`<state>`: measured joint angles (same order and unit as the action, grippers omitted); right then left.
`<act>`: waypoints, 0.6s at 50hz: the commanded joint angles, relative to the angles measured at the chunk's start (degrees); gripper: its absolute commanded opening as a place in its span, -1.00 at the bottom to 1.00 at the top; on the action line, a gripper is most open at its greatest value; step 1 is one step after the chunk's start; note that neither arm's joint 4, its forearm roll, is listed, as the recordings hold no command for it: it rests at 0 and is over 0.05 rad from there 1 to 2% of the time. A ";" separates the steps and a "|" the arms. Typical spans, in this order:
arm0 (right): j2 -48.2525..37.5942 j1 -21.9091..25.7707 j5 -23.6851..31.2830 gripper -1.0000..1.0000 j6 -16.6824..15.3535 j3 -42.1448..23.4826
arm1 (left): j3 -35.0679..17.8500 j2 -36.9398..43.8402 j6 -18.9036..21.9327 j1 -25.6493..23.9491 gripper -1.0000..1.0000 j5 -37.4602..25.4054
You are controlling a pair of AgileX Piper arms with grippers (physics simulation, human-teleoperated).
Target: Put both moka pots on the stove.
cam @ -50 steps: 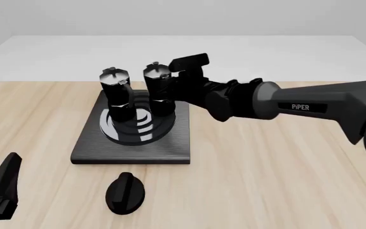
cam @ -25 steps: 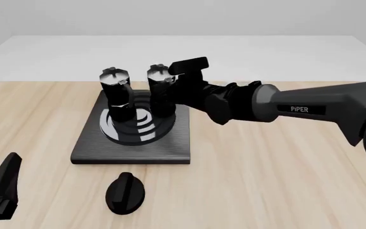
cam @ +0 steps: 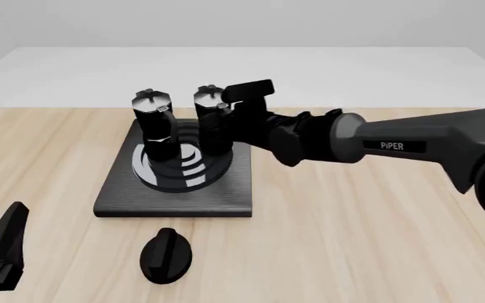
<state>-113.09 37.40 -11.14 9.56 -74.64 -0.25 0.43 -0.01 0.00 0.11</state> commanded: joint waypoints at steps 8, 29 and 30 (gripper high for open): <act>3.46 -0.80 -0.61 1.00 -0.05 4.21 | 0.00 0.01 0.00 0.00 1.00 0.00; 9.77 0.33 -4.20 1.00 0.74 15.61 | 0.00 0.00 0.00 0.01 1.00 0.00; 10.32 0.48 -4.27 1.00 0.74 16.06 | 0.00 0.02 0.00 -0.01 1.00 0.00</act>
<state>-106.13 37.13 -13.96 10.08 -63.41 -0.25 0.43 0.00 0.00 0.11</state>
